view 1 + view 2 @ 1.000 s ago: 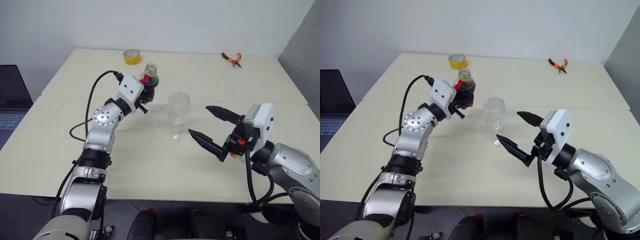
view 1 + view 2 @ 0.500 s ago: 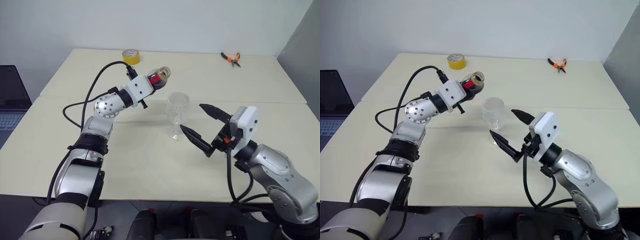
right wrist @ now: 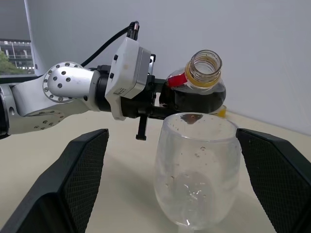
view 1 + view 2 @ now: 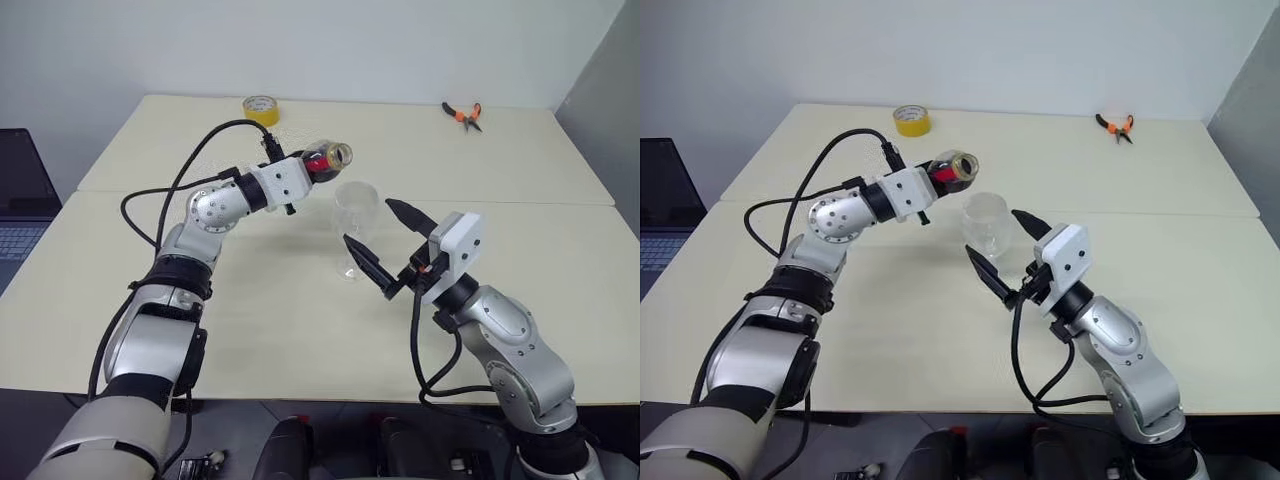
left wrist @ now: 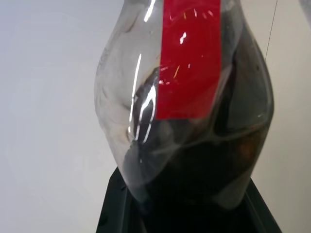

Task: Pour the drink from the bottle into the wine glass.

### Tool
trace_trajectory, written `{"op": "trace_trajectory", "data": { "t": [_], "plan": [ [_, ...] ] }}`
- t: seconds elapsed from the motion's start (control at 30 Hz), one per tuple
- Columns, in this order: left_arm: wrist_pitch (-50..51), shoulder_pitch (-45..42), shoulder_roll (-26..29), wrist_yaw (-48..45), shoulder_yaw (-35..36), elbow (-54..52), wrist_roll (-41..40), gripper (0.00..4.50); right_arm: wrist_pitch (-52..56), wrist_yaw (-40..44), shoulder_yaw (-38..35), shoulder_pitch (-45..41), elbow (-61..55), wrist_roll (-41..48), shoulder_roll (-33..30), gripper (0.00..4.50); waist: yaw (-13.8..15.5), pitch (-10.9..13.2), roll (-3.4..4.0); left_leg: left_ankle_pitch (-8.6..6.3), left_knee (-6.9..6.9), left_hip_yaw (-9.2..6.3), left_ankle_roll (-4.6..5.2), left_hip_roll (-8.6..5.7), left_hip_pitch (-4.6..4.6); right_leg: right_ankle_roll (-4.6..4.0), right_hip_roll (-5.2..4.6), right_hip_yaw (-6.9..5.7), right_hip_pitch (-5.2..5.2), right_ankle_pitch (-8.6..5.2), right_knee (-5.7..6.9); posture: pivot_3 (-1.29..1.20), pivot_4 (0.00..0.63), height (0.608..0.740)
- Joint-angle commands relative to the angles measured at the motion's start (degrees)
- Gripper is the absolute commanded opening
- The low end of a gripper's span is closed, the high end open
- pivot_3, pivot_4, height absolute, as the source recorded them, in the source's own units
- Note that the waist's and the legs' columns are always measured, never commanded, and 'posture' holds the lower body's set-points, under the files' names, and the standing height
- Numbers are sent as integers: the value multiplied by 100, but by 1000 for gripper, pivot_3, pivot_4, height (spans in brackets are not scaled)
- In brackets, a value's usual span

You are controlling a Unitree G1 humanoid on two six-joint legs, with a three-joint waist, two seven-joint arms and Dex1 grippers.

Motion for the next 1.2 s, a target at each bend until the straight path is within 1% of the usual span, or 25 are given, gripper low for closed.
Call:
{"op": "trace_trajectory", "data": {
  "t": [0.03,0.2,0.43,0.8,1.03,1.2],
  "plan": [
    [-501,-349,205,261,-81,89,272,756,-124,40,70,20,-126,-55,73,4500,-1,0,0,0,0,0,0,0,0,0,0,0,0,0,0,0,150,740],
    [-796,-552,315,620,-215,380,646,756,-85,71,72,38,-148,-92,102,4500,-1,0,0,-1,2,-2,4,-2,-4,0,0,-3,-1,0,0,0,150,740],
    [-1090,-793,437,1145,-424,499,1150,756,-20,150,46,66,-188,-68,50,4500,-1,0,0,-1,2,-3,3,-2,-5,0,-1,-4,-2,0,1,0,150,740],
    [-1275,-1016,557,1694,-587,607,1551,742,-74,165,-181,47,-127,-117,15,4500,-4,0,0,2,2,-1,-1,-2,-5,0,-1,-5,-3,0,3,0,150,740],
    [-1445,-1111,663,2044,-734,638,1835,742,221,310,-487,86,-360,167,-250,4500,0,0,0,2,5,0,-1,-4,-6,0,-2,-7,-3,0,3,0,150,740],
    [-1505,-1168,719,2265,-829,685,2010,741,514,465,-546,90,-557,423,-477,4500,-2,0,0,2,5,0,0,-3,-6,0,-2,-6,-3,0,4,0,150,740]
  ]
}}
